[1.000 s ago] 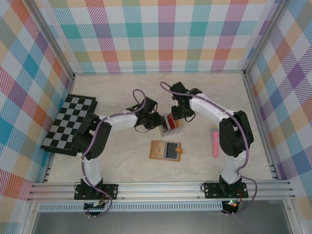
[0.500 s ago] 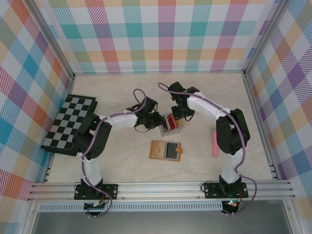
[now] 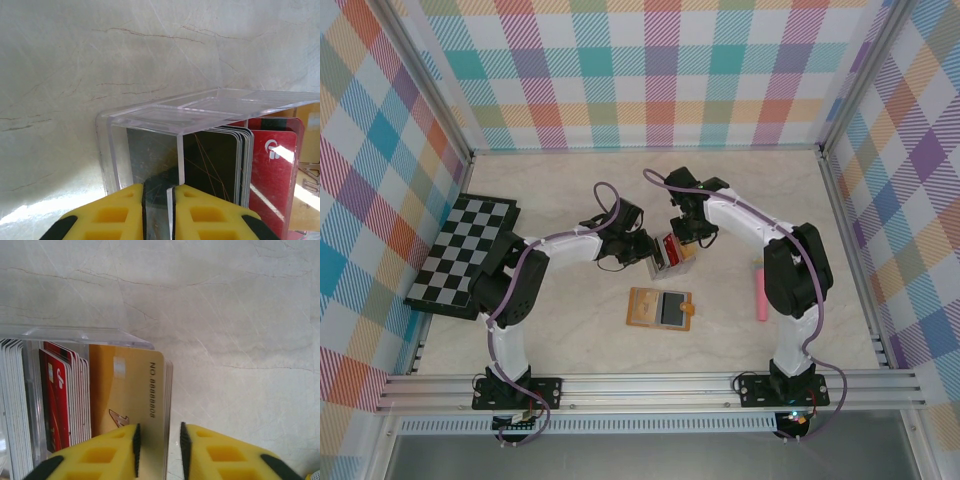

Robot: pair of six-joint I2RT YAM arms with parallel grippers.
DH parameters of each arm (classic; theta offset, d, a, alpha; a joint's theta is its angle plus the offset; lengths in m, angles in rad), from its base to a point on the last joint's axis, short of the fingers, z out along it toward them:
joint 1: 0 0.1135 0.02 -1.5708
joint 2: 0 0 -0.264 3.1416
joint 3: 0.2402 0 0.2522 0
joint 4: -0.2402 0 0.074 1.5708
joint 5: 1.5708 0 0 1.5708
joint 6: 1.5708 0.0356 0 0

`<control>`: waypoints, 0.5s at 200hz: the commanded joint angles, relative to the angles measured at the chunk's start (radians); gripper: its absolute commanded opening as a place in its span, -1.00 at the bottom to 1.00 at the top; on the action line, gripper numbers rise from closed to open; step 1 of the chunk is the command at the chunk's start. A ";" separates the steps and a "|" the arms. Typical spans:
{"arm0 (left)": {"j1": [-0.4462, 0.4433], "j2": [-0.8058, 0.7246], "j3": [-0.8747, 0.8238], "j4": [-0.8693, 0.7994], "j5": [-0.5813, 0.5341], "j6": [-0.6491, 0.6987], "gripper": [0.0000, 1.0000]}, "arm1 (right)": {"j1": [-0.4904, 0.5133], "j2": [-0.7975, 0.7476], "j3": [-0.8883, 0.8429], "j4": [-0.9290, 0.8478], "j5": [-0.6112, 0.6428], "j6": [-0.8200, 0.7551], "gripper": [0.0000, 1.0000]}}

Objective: Put the credit cards into the card holder
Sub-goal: Pick up the credit card from the storage box.

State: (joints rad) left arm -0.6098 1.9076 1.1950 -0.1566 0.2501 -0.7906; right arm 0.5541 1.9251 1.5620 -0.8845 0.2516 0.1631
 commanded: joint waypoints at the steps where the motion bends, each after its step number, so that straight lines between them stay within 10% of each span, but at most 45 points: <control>1: 0.007 0.014 -0.008 -0.046 -0.015 0.017 -0.65 | -0.005 -0.037 0.030 -0.038 0.008 -0.011 -0.56; 100: 0.007 0.015 -0.008 -0.039 -0.012 0.012 -0.65 | -0.004 -0.082 0.032 -0.041 -0.005 -0.006 -0.77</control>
State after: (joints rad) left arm -0.6098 1.9076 1.1950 -0.1551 0.2504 -0.7914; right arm 0.5552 1.8969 1.5654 -0.8894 0.2443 0.1631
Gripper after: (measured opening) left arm 0.177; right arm 0.123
